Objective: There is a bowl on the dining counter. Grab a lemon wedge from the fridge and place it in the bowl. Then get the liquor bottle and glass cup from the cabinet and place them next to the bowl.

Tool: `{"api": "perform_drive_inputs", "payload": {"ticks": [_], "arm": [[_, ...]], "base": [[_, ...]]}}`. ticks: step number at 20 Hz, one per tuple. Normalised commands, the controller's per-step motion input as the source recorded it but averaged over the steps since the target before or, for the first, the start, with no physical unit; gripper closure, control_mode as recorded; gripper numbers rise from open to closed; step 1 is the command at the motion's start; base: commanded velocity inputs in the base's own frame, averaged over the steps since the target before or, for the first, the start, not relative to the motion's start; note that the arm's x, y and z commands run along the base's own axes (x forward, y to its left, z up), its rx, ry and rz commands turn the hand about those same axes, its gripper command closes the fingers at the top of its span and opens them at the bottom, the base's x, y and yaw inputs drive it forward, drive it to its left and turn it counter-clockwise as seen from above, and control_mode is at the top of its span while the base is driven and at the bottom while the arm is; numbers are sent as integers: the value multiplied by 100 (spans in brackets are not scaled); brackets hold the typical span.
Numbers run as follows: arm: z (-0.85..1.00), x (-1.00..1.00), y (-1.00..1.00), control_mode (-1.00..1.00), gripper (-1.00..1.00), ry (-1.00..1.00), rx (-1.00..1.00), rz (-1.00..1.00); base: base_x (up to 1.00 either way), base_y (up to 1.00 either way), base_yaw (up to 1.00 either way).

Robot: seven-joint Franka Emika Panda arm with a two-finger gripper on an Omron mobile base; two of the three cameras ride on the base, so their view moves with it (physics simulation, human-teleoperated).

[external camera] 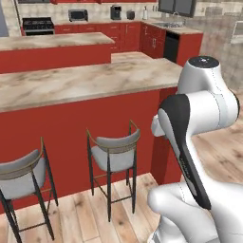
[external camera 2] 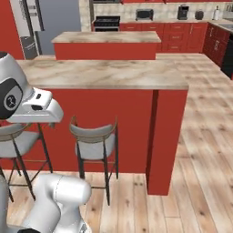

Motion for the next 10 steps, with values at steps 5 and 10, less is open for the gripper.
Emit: {"api": "perform_drive_inputs", "payload": {"ticks": [5,10], "arm": [[0,0,0,100,-100,0,0,0],[0,0,0,100,-100,0,0,0]], "base": [[18,-100,0],[26,-100,0]]}}
